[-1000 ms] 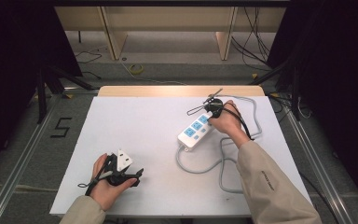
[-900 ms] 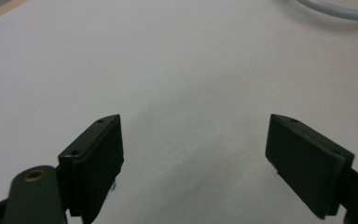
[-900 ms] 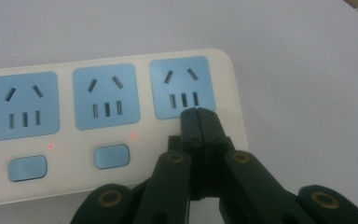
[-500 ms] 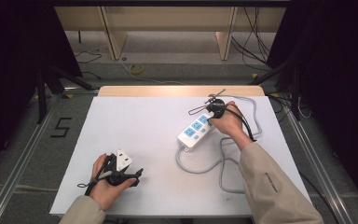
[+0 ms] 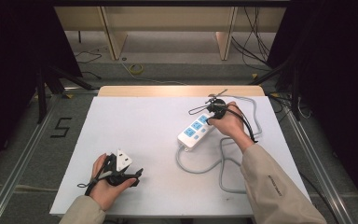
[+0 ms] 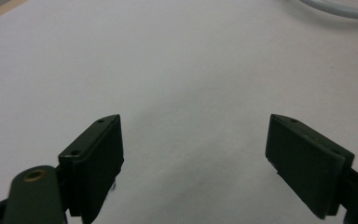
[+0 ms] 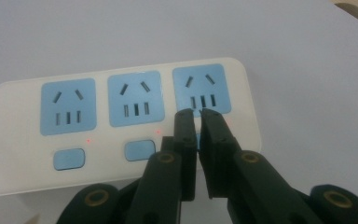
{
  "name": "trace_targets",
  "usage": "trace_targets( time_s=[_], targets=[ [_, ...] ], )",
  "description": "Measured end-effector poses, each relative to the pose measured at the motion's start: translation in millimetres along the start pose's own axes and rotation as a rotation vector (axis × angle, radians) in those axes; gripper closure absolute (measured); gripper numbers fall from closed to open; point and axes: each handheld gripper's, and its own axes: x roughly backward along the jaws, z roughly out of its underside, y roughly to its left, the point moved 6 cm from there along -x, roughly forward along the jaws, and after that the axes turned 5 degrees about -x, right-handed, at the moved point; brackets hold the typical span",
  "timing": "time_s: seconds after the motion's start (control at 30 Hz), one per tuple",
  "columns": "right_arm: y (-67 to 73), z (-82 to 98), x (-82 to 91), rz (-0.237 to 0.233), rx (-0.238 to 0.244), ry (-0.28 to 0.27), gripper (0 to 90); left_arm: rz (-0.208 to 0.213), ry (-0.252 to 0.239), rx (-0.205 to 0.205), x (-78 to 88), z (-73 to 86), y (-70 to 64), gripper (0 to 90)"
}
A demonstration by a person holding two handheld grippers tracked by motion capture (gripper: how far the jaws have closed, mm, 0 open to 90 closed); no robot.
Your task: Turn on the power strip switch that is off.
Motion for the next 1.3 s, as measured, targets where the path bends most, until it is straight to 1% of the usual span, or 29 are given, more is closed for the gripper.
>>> trace_targets(
  time_s=[0.07,0.23,0.4,0.63,0.77,0.83,0.97,1.03,1.17,1.3],
  targets=[
    [-0.4,1.4,1.7,-0.008,-0.006,-0.01,84.7,0.002,0.002,0.0,-0.1,0.0,-0.3,18.9],
    [0.4,6.0,5.5,-0.016,0.001,-0.023,82.8,0.001,0.002,0.0,-0.3,-0.2,-0.7,18.9],
    [1.7,11.0,9.3,-0.021,-0.003,-0.036,81.3,0.0,0.002,0.001,-0.3,-0.2,-0.8,19.0],
    [5.0,19.6,15.1,-0.033,0.01,-0.045,78.5,0.001,0.004,-0.002,-0.1,0.1,-0.7,19.0],
    [7.3,24.7,20.0,-0.05,0.012,-0.058,76.7,0.0,0.004,0.002,-0.2,0.1,-1.0,19.0],
    [9.7,29.4,24.0,-0.066,0.007,-0.069,76.0,-0.001,0.002,0.001,-0.2,-0.1,-1.0,19.0],
    [12.5,38.4,30.8,-0.075,0.012,-0.093,75.0,0.0,0.006,-0.001,-0.2,-0.1,-1.3,19.0],
    [14.6,41.9,34.5,-0.083,0.018,-0.107,74.1,-0.001,0.006,-0.001,-0.4,-0.1,-1.4,19.0],
    [20.8,48.4,41.1,-0.1,0.023,-0.119,72.1,0.0,0.007,-0.002,-0.6,-0.1,-1.6,19.0],
    [27.3,54.1,46.1,-0.114,0.042,-0.138,69.6,-0.001,0.007,0.001,-0.2,0.1,-1.2,19.0]
  ],
)
